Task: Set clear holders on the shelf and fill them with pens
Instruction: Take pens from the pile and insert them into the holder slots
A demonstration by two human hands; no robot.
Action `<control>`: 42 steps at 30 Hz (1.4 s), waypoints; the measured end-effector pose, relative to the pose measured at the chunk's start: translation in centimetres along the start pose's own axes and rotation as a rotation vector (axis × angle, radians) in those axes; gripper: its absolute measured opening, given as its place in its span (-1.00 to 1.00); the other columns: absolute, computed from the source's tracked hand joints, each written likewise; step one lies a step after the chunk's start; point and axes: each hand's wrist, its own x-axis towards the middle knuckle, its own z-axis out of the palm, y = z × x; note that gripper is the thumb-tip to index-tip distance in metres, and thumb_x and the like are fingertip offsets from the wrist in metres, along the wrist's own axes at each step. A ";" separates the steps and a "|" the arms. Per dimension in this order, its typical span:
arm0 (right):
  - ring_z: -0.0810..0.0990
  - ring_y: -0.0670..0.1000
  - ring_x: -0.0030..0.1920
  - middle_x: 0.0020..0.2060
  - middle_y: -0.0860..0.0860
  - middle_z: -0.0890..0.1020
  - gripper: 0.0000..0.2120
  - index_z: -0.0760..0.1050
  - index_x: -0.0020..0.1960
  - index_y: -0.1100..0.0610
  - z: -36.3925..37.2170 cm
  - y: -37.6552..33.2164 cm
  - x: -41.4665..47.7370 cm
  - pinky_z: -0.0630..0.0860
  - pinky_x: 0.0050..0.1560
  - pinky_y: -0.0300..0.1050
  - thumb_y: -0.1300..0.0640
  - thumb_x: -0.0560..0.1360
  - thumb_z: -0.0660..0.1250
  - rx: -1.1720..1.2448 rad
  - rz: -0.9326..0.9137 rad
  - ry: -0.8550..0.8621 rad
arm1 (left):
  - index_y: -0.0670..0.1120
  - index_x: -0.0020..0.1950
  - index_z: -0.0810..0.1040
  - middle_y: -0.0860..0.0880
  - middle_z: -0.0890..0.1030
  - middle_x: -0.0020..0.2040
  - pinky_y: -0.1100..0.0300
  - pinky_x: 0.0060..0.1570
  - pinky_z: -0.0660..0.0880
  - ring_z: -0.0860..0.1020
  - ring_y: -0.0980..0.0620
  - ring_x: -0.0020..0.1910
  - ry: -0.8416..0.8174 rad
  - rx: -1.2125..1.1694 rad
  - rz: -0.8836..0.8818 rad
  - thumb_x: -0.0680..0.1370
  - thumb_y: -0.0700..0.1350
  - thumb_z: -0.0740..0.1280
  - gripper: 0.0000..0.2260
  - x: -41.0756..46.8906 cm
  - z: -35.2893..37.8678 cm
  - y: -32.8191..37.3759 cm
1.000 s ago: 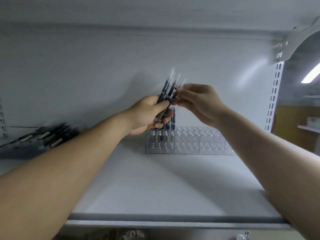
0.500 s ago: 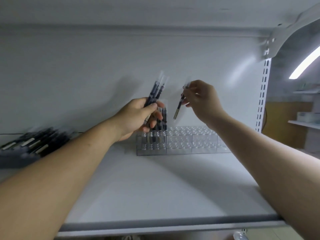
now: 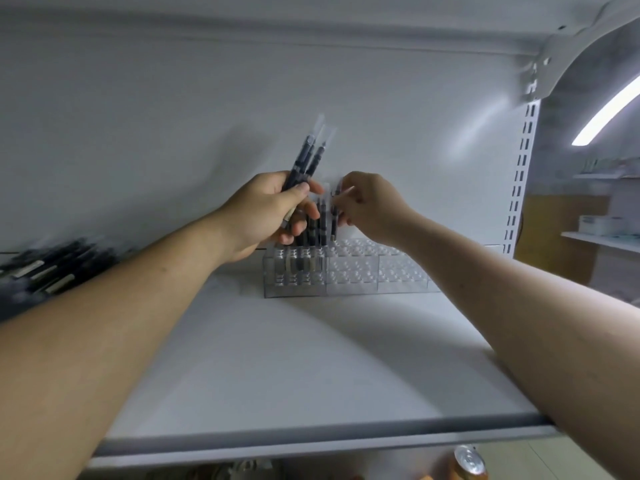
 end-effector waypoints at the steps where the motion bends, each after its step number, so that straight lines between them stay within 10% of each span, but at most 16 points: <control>1: 0.73 0.13 -0.18 -0.26 0.03 0.73 -0.88 0.52 -0.03 0.06 0.2 -0.1 0.1 0.68 -0.07 0.21 0.23 0.65 0.28 -0.013 0.016 -0.010 | -0.16 0.21 0.59 -0.08 0.62 -0.18 0.18 -0.44 0.34 0.48 0.02 -0.35 0.000 0.001 0.004 0.76 -0.14 0.17 -0.79 0.0 0.0 0.0; 7: 0.70 0.07 -0.23 -0.31 0.00 0.70 -0.87 0.52 -0.08 0.06 0.7 -0.1 0.6 0.60 -0.23 -0.08 0.19 0.65 0.32 -0.118 0.030 -0.010 | -0.16 0.22 0.59 -0.08 0.62 -0.17 0.17 -0.43 0.34 0.47 0.01 -0.35 -0.002 0.014 0.015 0.76 -0.14 0.18 -0.79 0.1 -0.1 -0.1; 18: 0.73 0.05 -0.17 -0.28 0.02 0.74 -0.82 0.73 -0.08 0.17 -0.3 0.1 -0.4 0.68 -0.12 -0.03 0.11 0.60 0.41 -0.155 0.048 -0.025 | -0.14 0.22 0.59 -0.04 0.63 -0.20 0.19 -0.44 0.33 0.46 0.02 -0.35 -0.011 0.029 -0.017 0.76 -0.14 0.18 -0.79 -0.5 0.0 0.0; 26: 0.71 0.07 -0.13 -0.12 0.07 0.76 -0.89 0.70 0.06 0.18 -2.3 -1.4 -0.8 0.51 -0.16 -0.06 0.23 0.60 0.39 0.595 0.068 0.090 | -0.14 0.23 0.63 -0.05 0.61 -0.17 0.25 -0.48 0.30 0.43 0.05 -0.35 -0.049 0.007 -0.056 0.74 -0.12 0.24 -0.80 -0.4 0.4 0.0; 42: 0.74 0.17 -0.20 -0.17 0.19 0.71 -0.79 0.55 -0.05 0.29 -2.3 -1.9 -0.5 0.61 -0.16 -0.05 0.22 0.69 0.25 0.736 0.082 0.256 | -0.21 0.26 0.59 -0.06 0.65 -0.17 0.23 -0.46 0.35 0.48 0.04 -0.36 -0.067 -0.010 -0.096 0.75 -0.12 0.21 -0.77 -0.8 0.7 0.4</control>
